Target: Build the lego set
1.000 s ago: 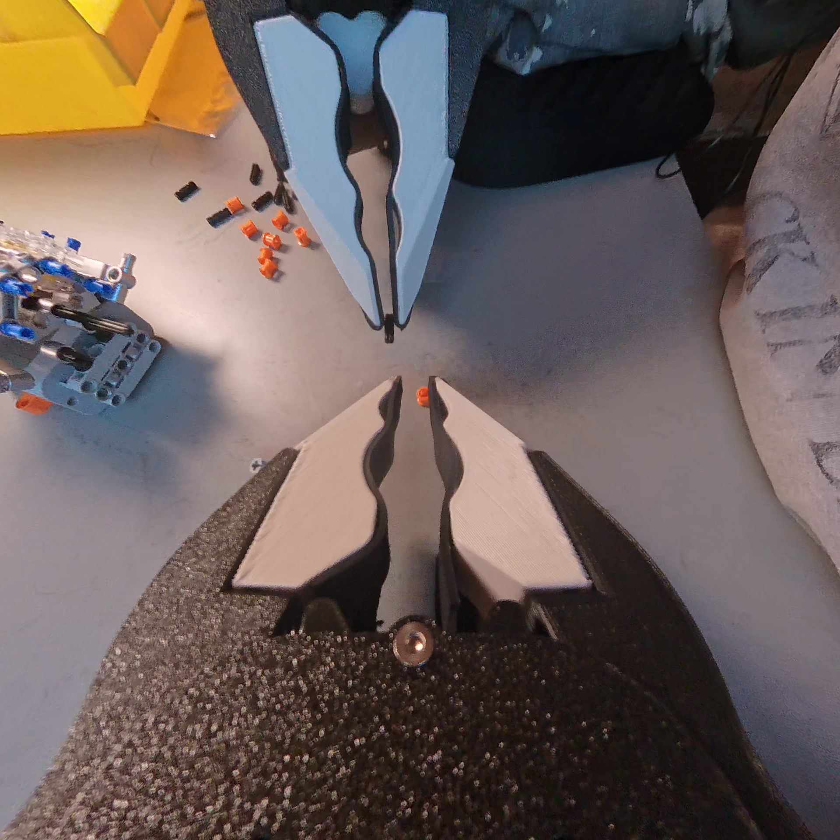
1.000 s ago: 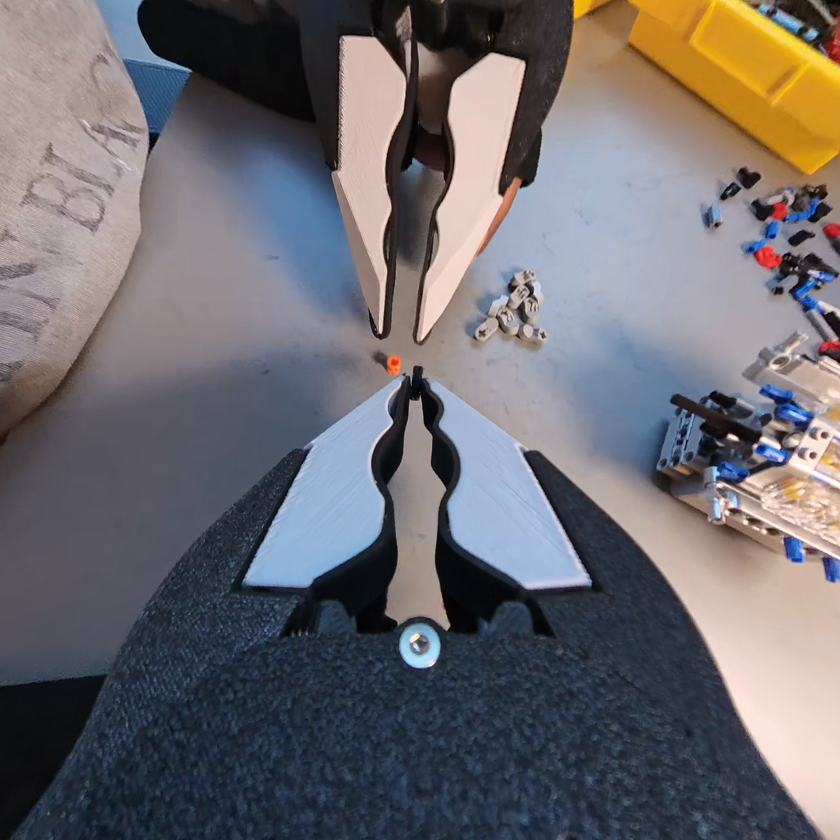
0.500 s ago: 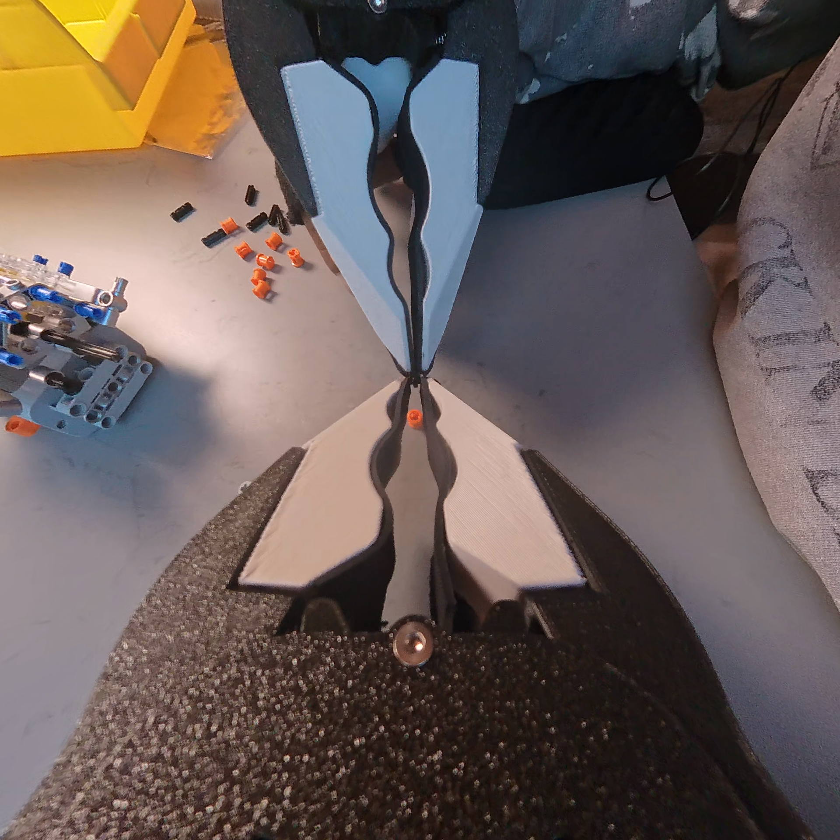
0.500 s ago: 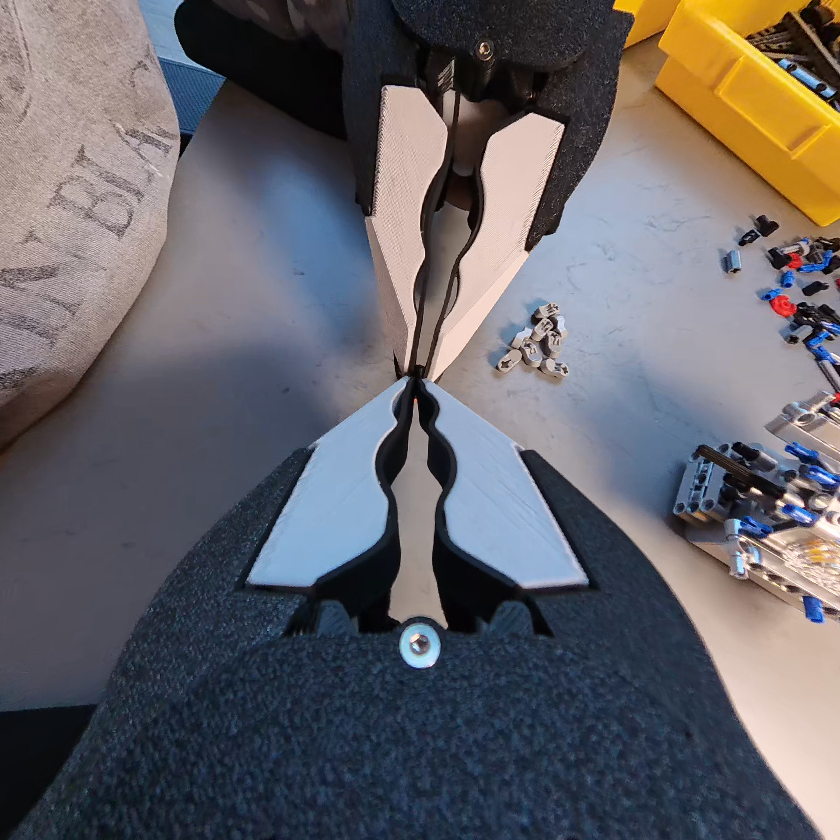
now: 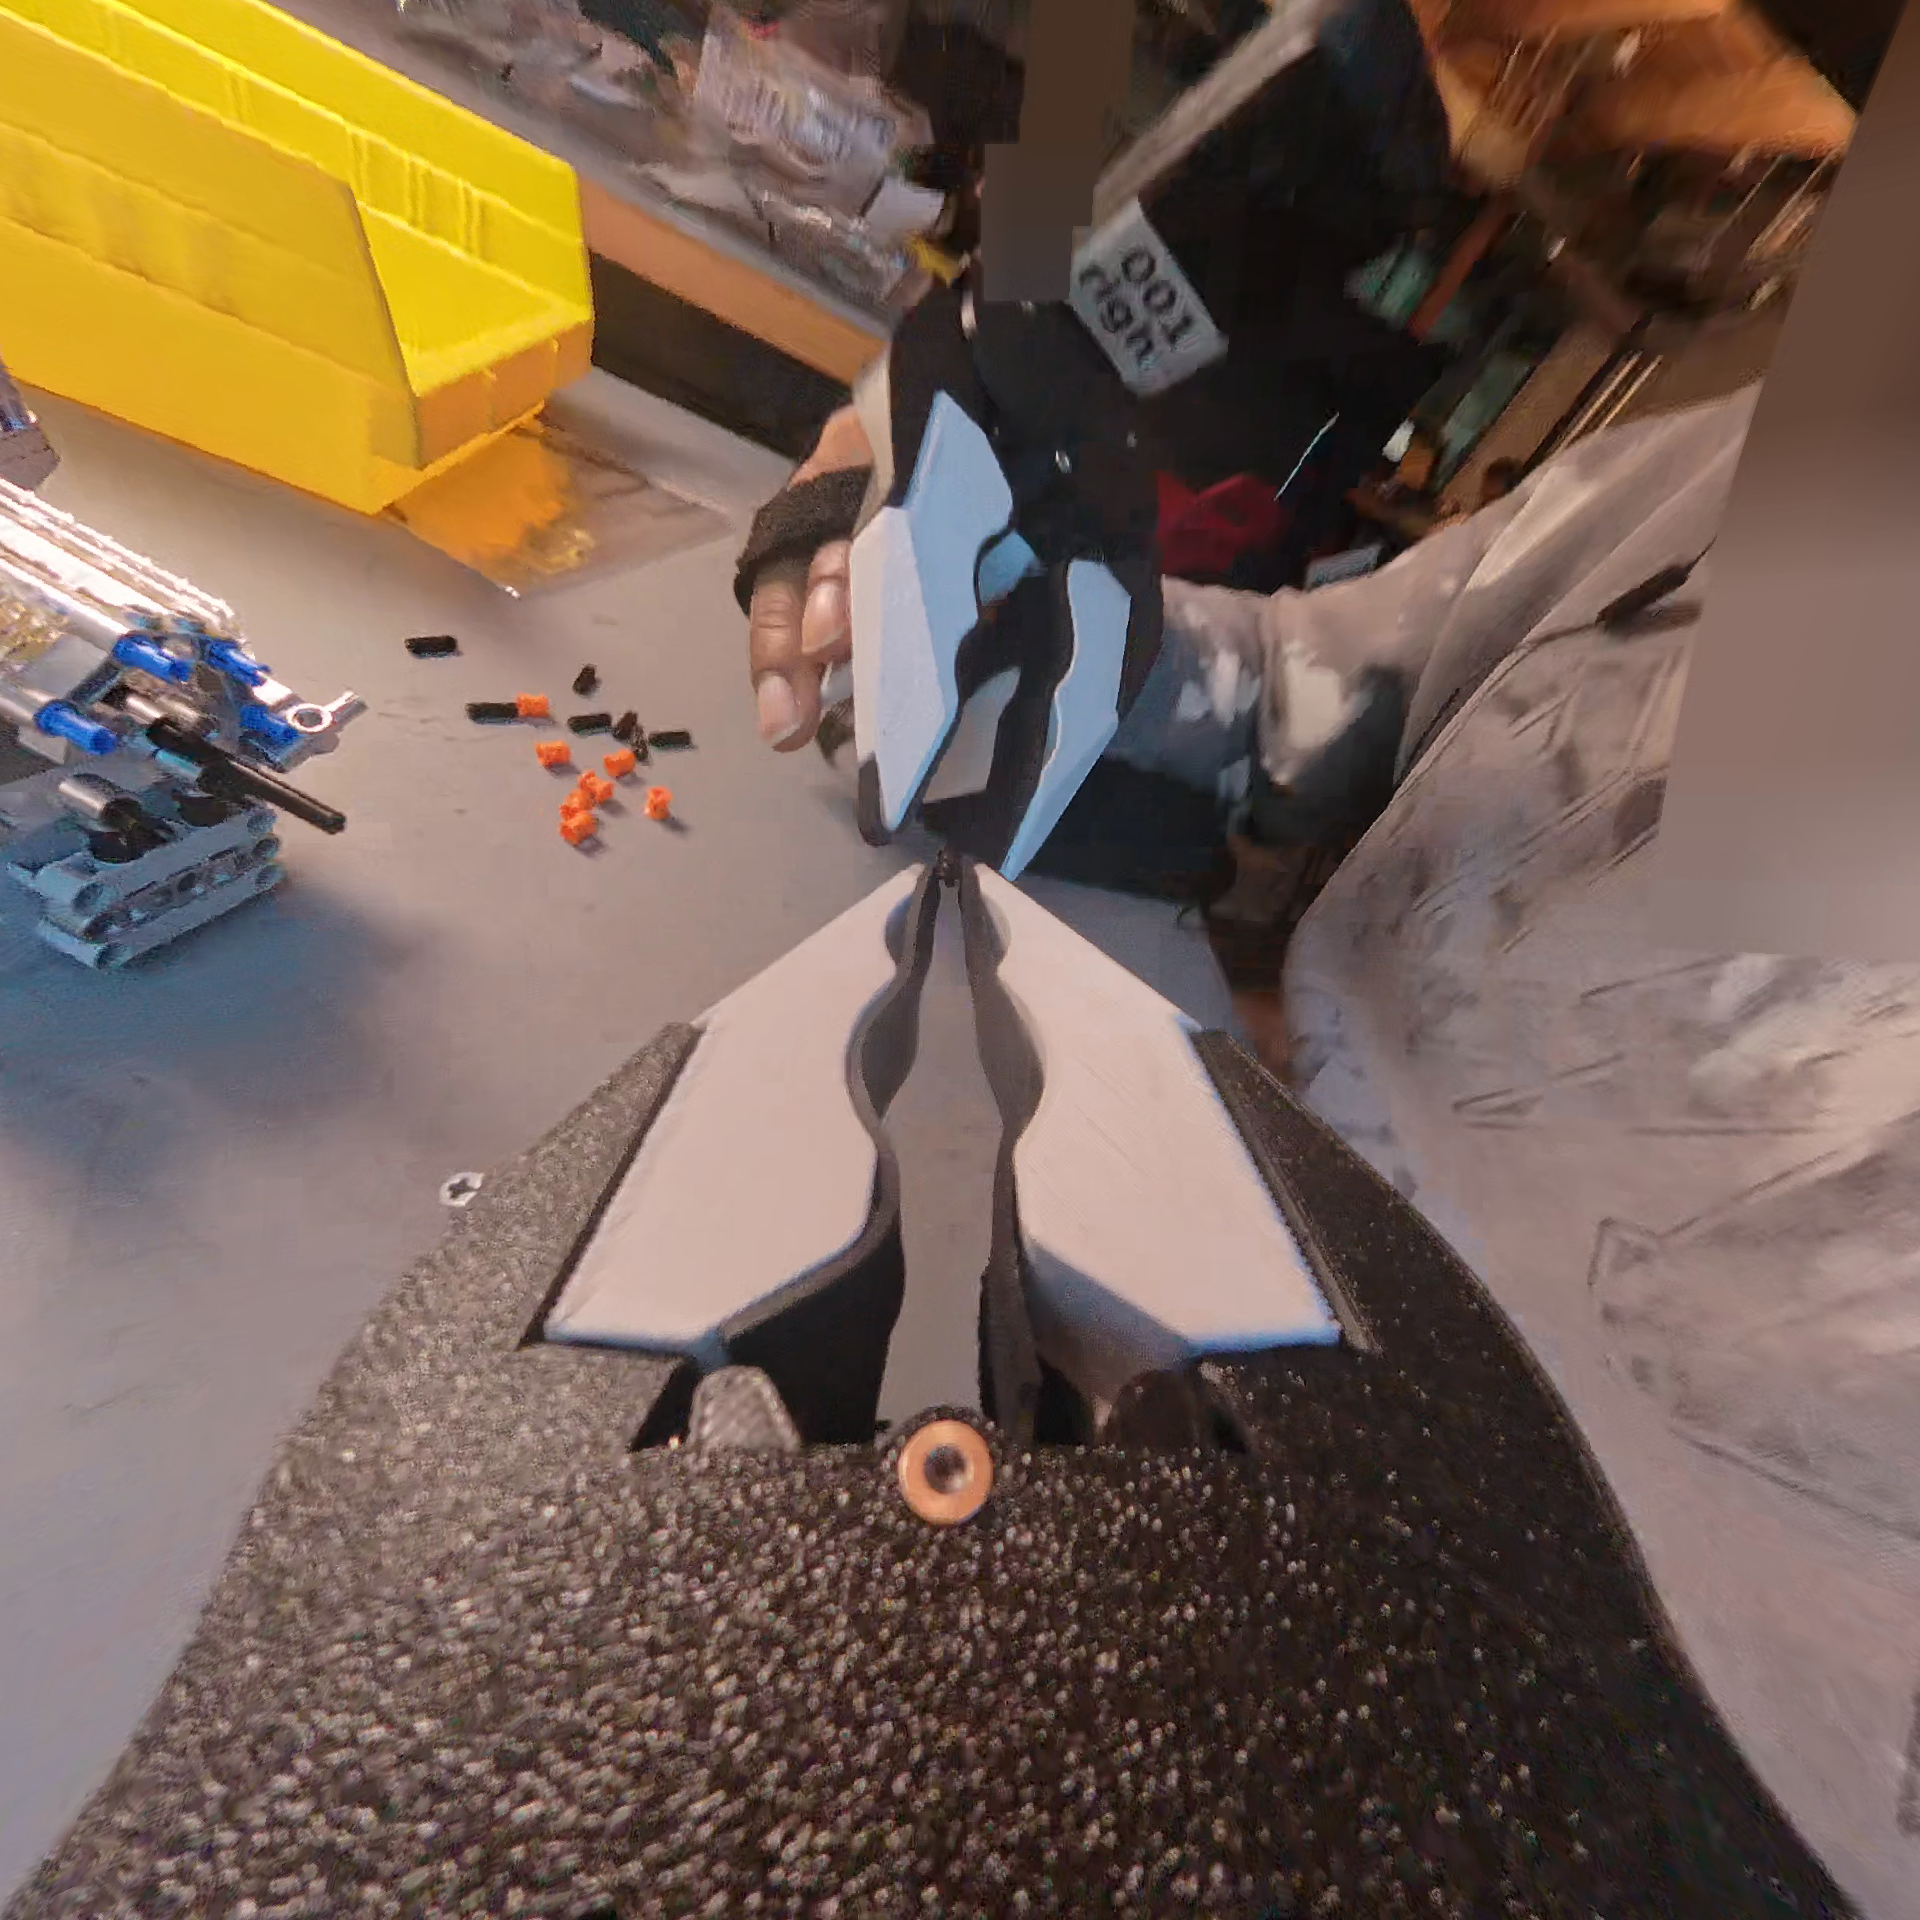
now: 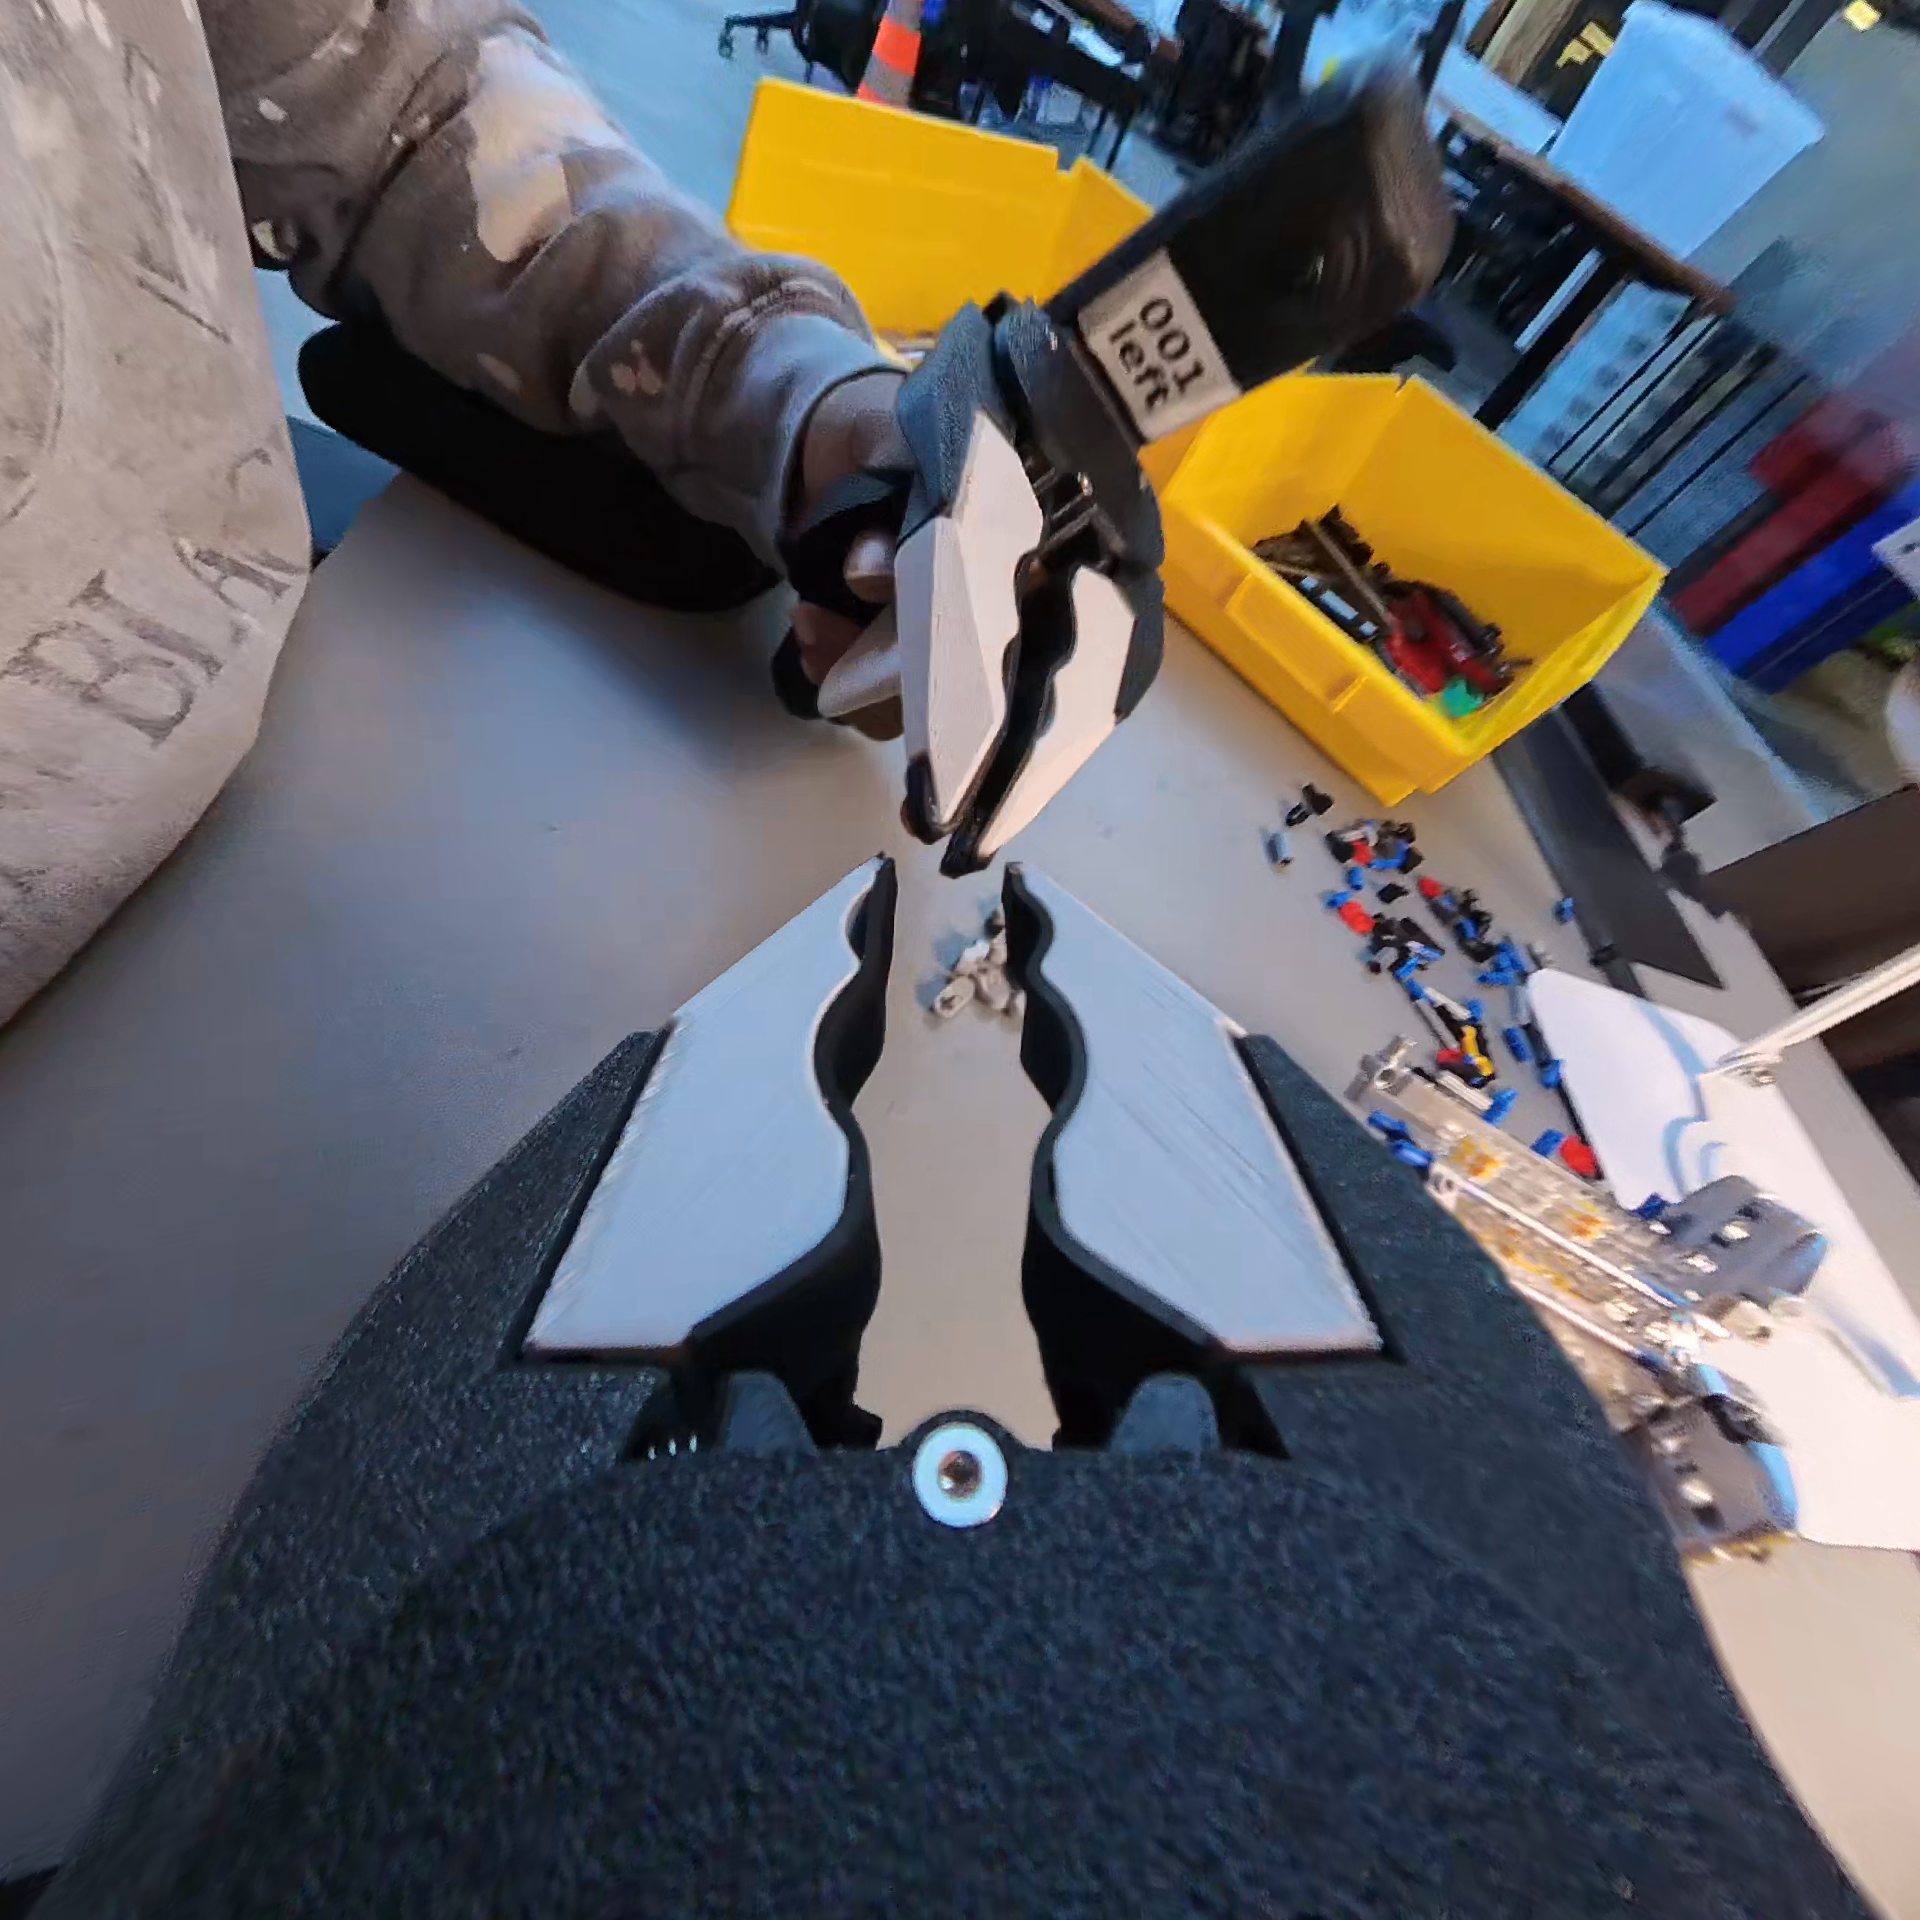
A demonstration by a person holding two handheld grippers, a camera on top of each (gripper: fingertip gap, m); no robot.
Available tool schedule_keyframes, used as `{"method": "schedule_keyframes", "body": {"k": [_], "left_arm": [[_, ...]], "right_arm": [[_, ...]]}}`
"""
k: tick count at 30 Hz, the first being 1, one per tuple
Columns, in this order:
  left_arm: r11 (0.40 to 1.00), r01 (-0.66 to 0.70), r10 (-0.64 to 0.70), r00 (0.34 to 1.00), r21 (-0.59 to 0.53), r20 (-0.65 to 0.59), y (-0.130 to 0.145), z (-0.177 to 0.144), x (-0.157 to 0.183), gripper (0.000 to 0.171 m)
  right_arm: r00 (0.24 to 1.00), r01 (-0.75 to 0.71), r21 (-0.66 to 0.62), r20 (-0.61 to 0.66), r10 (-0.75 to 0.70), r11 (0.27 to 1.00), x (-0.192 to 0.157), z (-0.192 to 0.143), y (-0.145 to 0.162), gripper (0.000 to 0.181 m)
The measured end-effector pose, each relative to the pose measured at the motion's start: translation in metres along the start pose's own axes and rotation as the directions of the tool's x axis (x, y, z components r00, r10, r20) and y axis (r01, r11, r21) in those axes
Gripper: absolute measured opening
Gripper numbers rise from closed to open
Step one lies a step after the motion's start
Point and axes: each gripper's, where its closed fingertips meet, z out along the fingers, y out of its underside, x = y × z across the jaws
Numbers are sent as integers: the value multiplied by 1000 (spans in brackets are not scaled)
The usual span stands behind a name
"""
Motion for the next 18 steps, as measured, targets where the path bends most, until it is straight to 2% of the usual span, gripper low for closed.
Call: {"method": "schedule_keyframes", "body": {"k": [4, 9, 18], "left_arm": [[980, 163, -151, 982, 114, -109, -17, -8, 3, 2], [952, 266, -236, 953, 149, -191, -23, -9, 7, 1], [936, 321, -283, 930, 146, -234, -23, -9, 8, 2]], "right_arm": [[995, 59, 35, -87, -56, 998, 9, -4, -12, 16], [986, 100, 53, -138, -92, 994, 13, -6, -21, 8], [984, 111, 56, -144, -102, 992, 12, -4, -22, 4]]}}
